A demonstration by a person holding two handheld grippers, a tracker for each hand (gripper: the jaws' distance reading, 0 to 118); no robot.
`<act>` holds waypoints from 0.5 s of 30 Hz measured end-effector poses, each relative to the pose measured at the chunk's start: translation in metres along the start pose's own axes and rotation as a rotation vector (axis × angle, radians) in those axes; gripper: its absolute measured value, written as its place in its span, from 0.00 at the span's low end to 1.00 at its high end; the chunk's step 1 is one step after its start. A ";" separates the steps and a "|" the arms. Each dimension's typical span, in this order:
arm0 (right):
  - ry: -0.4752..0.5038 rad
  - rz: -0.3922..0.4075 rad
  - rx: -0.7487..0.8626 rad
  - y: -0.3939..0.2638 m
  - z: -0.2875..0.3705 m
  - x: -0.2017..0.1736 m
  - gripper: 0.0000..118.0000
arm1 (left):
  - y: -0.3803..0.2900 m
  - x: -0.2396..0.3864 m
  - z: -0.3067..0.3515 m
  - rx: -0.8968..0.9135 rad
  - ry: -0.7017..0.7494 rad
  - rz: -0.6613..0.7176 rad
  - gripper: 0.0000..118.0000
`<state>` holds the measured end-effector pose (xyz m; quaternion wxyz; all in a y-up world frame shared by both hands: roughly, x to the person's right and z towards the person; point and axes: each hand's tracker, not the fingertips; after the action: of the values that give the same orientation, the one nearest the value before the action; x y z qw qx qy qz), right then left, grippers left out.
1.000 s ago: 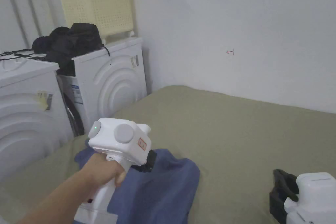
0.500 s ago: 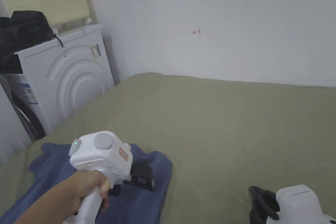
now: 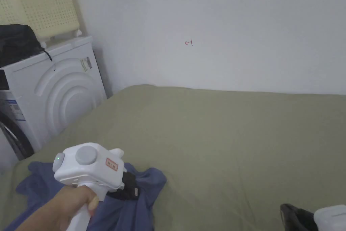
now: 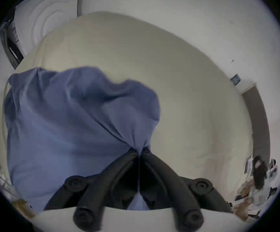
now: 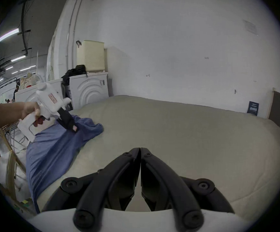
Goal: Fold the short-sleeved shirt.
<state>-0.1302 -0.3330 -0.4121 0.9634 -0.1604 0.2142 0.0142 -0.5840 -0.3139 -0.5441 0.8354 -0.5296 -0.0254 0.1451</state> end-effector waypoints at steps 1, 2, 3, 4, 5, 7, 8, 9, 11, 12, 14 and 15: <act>-0.011 -0.011 -0.002 0.001 0.003 0.005 0.06 | 0.001 0.008 0.004 0.021 0.034 -0.052 0.00; -0.018 -0.024 -0.005 0.003 0.006 0.011 0.06 | 0.006 0.012 0.009 0.054 0.054 -0.077 0.00; -0.026 -0.033 0.000 0.004 0.010 0.015 0.06 | 0.008 0.016 0.016 0.075 0.024 -0.059 0.00; -0.037 -0.038 0.004 0.005 0.015 0.019 0.06 | 0.011 0.020 0.026 0.106 -0.013 -0.015 0.00; -0.046 -0.028 0.007 0.006 0.021 0.023 0.06 | 0.014 0.027 0.034 0.114 -0.053 -0.006 0.00; -0.085 -0.001 0.012 0.009 0.034 0.033 0.06 | 0.017 0.052 0.052 0.152 -0.028 -0.122 0.00; -0.100 -0.002 0.012 0.011 0.042 0.040 0.06 | 0.020 0.065 0.059 0.142 -0.049 -0.166 0.00; -0.111 -0.008 0.014 0.013 0.051 0.046 0.06 | 0.022 0.077 0.067 0.150 -0.071 -0.188 0.00; -0.157 -0.019 0.025 0.017 0.070 0.061 0.06 | 0.031 0.116 0.079 0.168 -0.122 -0.215 0.00; -0.183 -0.022 0.026 0.019 0.079 0.068 0.06 | 0.031 0.136 0.082 0.191 -0.130 -0.229 0.00; -0.244 -0.017 0.025 0.022 0.100 0.085 0.06 | 0.029 0.183 0.087 0.192 -0.189 -0.281 0.00; -0.270 -0.016 0.028 0.023 0.109 0.093 0.06 | 0.028 0.206 0.085 0.194 -0.197 -0.304 0.00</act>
<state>-0.0030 -0.2805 -0.3643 0.9857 -0.1453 0.0814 0.0249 -0.4099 -0.1723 -0.5547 0.8882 -0.4201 -0.1725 0.0703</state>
